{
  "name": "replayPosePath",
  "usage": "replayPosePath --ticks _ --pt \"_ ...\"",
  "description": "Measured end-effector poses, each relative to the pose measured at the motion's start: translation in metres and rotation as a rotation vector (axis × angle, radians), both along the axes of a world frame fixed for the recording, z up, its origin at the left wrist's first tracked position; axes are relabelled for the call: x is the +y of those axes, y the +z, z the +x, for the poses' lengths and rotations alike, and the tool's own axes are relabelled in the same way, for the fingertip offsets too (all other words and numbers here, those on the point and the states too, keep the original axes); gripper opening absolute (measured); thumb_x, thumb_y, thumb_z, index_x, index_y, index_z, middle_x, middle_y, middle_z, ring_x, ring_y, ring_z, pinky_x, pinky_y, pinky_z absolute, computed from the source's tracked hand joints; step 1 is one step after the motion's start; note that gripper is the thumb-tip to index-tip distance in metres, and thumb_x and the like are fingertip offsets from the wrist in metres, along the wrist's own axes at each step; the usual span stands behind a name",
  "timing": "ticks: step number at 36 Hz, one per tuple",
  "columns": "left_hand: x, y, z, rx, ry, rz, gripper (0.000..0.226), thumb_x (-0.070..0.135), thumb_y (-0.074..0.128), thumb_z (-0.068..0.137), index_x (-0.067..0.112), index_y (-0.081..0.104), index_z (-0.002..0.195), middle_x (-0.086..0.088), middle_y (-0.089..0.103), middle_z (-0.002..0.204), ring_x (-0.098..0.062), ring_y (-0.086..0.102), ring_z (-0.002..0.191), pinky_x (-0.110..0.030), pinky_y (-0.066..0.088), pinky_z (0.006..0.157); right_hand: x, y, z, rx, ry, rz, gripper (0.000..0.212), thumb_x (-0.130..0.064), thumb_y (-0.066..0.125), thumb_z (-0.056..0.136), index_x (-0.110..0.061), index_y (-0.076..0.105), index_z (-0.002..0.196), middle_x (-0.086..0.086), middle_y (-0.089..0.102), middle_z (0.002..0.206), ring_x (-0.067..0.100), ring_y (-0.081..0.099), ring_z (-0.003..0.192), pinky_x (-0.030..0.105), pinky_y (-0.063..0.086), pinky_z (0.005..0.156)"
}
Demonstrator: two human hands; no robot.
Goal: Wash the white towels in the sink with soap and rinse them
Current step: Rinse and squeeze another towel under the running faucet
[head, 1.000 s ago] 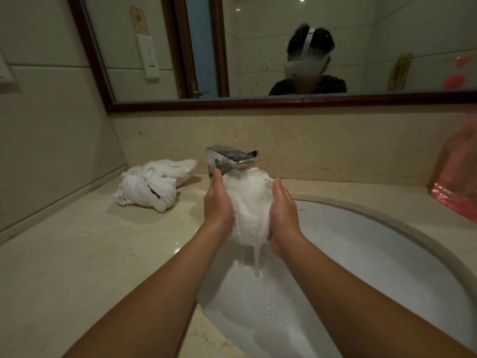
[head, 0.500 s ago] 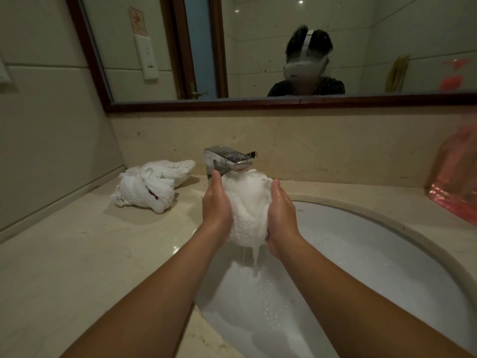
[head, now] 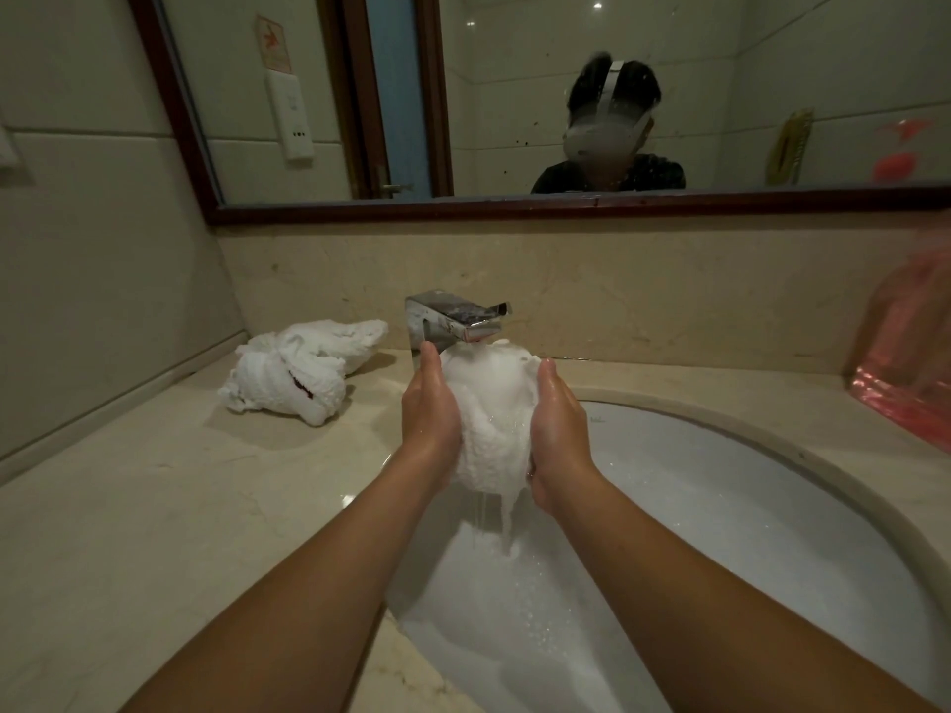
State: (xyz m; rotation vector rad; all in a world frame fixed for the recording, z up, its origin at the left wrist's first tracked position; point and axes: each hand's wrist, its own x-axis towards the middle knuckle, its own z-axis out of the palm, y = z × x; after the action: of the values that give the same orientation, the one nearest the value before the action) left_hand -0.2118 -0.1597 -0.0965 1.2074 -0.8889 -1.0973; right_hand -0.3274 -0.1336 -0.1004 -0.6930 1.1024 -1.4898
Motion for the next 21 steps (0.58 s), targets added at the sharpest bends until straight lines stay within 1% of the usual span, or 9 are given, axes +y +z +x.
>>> replayPosePath --ticks 3,5,8,10,14,15,17,20,21 --pt "0.0029 0.002 -0.0006 0.005 0.001 -0.002 0.104 0.103 0.032 0.063 0.035 0.072 0.131 0.004 0.076 0.124 -0.026 0.071 0.116 -0.051 0.055 0.105 0.0 -0.0003 0.0004 -0.01 0.001 -0.002 0.077 -0.08 0.053 0.077 -0.036 0.066 0.139 -0.005 0.071 0.137 0.027 0.066 0.127 0.058 0.052 0.111" --pt "0.003 0.0016 -0.0005 0.003 0.002 -0.004 0.104 0.104 0.032 0.063 0.035 0.072 0.131 0.004 0.076 0.124 -0.026 0.071 0.117 -0.051 0.055 0.106 -0.0004 -0.0014 0.0006 -0.016 -0.002 -0.007 0.083 -0.083 0.054 0.072 -0.037 0.065 0.14 -0.006 0.07 0.139 0.027 0.065 0.129 0.059 0.05 0.112" --pt "-0.0012 -0.0017 0.0008 0.005 0.013 0.0 0.115 0.111 0.033 0.056 0.035 0.071 0.133 0.004 0.075 0.128 -0.026 0.07 0.12 -0.051 0.053 0.108 -0.0008 -0.0026 0.0006 -0.019 -0.004 -0.012 0.093 -0.089 0.055 0.062 -0.039 0.064 0.14 -0.007 0.069 0.14 0.027 0.064 0.13 0.059 0.049 0.113" --pt "-0.0046 -0.0038 0.0014 0.009 0.02 0.007 0.12 0.115 0.033 0.049 0.036 0.072 0.132 0.005 0.075 0.126 -0.026 0.07 0.119 -0.051 0.054 0.107 0.0005 -0.0013 0.0008 -0.014 -0.003 -0.013 0.091 -0.088 0.055 0.065 -0.039 0.064 0.141 -0.006 0.069 0.139 0.027 0.065 0.128 0.058 0.05 0.112" --pt "-0.0018 -0.0013 0.0005 0.013 0.014 0.009 0.108 0.108 0.034 0.061 0.035 0.073 0.13 0.004 0.077 0.123 -0.027 0.071 0.116 -0.051 0.055 0.106 0.0016 0.0005 0.0006 -0.01 -0.005 -0.009 0.09 -0.086 0.055 0.065 -0.037 0.064 0.141 -0.005 0.07 0.138 0.027 0.066 0.128 0.057 0.051 0.111" --pt "-0.0011 -0.001 0.0004 0.012 0.012 0.011 0.106 0.106 0.033 0.062 0.035 0.073 0.129 0.004 0.077 0.122 -0.027 0.072 0.116 -0.051 0.055 0.105 0.0021 0.0013 0.0007 -0.003 -0.006 -0.004 0.087 -0.085 0.055 0.069 -0.037 0.064 0.141 -0.005 0.07 0.138 0.027 0.065 0.129 0.056 0.051 0.111" --pt "-0.0018 -0.0019 0.0004 0.006 0.012 0.014 0.109 0.109 0.032 0.06 0.035 0.072 0.13 0.004 0.077 0.123 -0.027 0.071 0.116 -0.052 0.055 0.105 0.0026 0.0019 0.001 0.015 -0.011 0.003 0.081 -0.08 0.053 0.076 -0.036 0.063 0.143 -0.005 0.069 0.14 0.028 0.064 0.13 0.056 0.05 0.112" --pt "-0.0043 -0.0039 0.0009 -0.001 0.022 0.018 0.122 0.116 0.031 0.047 0.037 0.072 0.131 0.005 0.076 0.125 -0.027 0.071 0.118 -0.052 0.054 0.106 0.0047 0.0036 0.0008 0.039 -0.013 0.007 0.08 -0.08 0.049 0.078 -0.037 0.061 0.145 -0.005 0.067 0.142 0.027 0.063 0.132 0.055 0.048 0.114" --pt "-0.0036 -0.003 0.0004 -0.003 0.023 0.015 0.119 0.115 0.031 0.05 0.037 0.072 0.13 0.005 0.076 0.124 -0.027 0.071 0.117 -0.052 0.054 0.106 0.0054 0.0041 0.0005 0.044 -0.017 0.006 0.08 -0.079 0.048 0.078 -0.037 0.061 0.145 -0.006 0.067 0.142 0.026 0.062 0.132 0.054 0.048 0.115"
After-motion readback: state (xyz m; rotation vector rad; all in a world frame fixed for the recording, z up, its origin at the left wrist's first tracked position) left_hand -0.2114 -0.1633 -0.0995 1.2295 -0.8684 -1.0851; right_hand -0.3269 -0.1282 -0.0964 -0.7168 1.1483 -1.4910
